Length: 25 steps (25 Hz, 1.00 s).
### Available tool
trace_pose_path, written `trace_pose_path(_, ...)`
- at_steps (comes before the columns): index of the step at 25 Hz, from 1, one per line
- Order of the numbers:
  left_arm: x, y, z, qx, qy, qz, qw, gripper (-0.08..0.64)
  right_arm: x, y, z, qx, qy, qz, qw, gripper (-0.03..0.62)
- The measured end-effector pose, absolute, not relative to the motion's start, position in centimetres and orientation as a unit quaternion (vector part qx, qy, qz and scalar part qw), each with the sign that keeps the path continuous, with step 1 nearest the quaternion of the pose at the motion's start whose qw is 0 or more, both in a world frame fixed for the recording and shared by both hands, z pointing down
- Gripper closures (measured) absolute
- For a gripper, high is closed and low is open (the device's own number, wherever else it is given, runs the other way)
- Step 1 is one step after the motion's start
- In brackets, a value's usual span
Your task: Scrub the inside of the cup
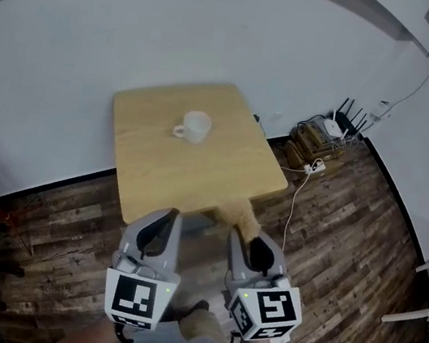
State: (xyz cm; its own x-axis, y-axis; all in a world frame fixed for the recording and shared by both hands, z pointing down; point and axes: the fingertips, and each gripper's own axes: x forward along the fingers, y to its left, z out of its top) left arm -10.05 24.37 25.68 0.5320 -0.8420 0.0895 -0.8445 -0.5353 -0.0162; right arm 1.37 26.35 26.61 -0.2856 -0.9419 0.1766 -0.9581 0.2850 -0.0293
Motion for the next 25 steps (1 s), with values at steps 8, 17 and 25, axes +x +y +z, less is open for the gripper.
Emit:
trace_pose_path(8, -8.4, 21.3, 27.7, 0.871, -0.485, 0.067, 0.039, 0.541, 3.4, 23.4, 28.4, 0.594, -0.797, 0.09, 0.064, 0.512)
trace_pose_path(17, -7.4, 14.5, 29.3, 0.85, -0.515, 0.106, 0.034, 0.541, 4.9, 15.3, 30.1, 0.557, -0.821, 0.109, 0.064, 0.512)
trace_pose_path(25, -5.6, 8.2, 27.8, 0.826, -0.551, 0.121, 0.021, 0.541, 6.9, 7.7, 29.2, 0.524, -0.843, 0.111, 0.051, 0.512)
